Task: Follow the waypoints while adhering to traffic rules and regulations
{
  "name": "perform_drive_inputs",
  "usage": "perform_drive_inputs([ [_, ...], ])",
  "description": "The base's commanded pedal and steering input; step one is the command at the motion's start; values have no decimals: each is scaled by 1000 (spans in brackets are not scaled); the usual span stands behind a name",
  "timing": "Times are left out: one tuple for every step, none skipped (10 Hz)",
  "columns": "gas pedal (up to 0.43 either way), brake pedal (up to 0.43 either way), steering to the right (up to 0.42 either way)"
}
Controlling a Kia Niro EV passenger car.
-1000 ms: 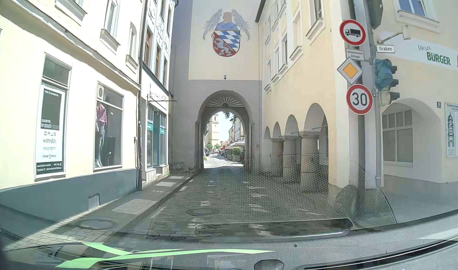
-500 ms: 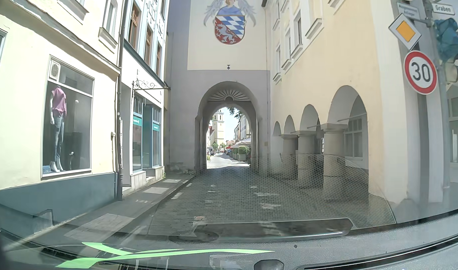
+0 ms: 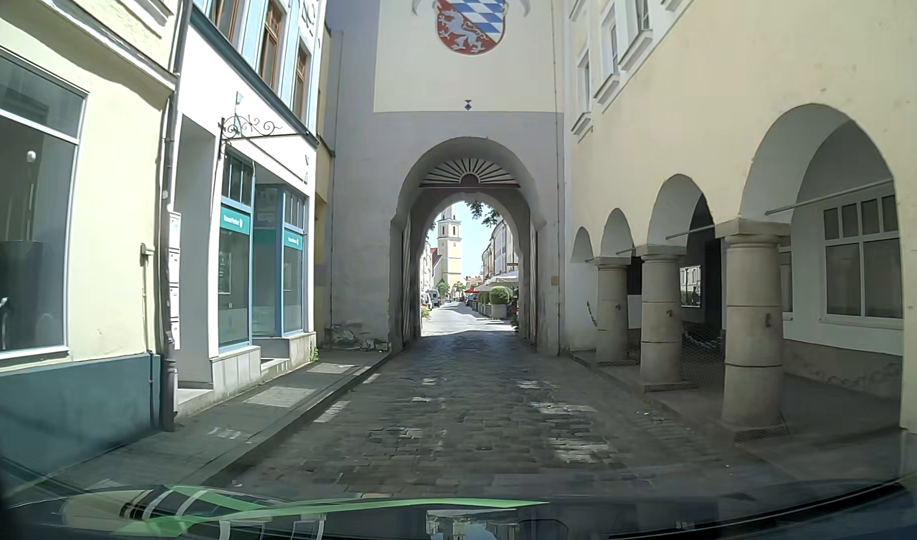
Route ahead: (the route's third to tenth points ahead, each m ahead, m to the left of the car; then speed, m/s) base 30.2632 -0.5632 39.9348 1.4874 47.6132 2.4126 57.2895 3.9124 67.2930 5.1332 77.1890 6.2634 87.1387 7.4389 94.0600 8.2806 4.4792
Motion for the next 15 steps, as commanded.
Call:
perform_drive_inputs([
  [28, 0, -40],
  [28, 0, -41],
  [28, 0, -39],
  [28, 0, -35],
  [8, 0, -32],
  [8, 0, -26],
  [20, 0, -23],
  [20, 0, -27],
  [20, 0, -28],
  [39, 0, -27],
  [39, 0, -27],
  [39, 0, -24],
  [39, 0, -23],
  [39, 0, -26],
  [39, 0, -27],
])
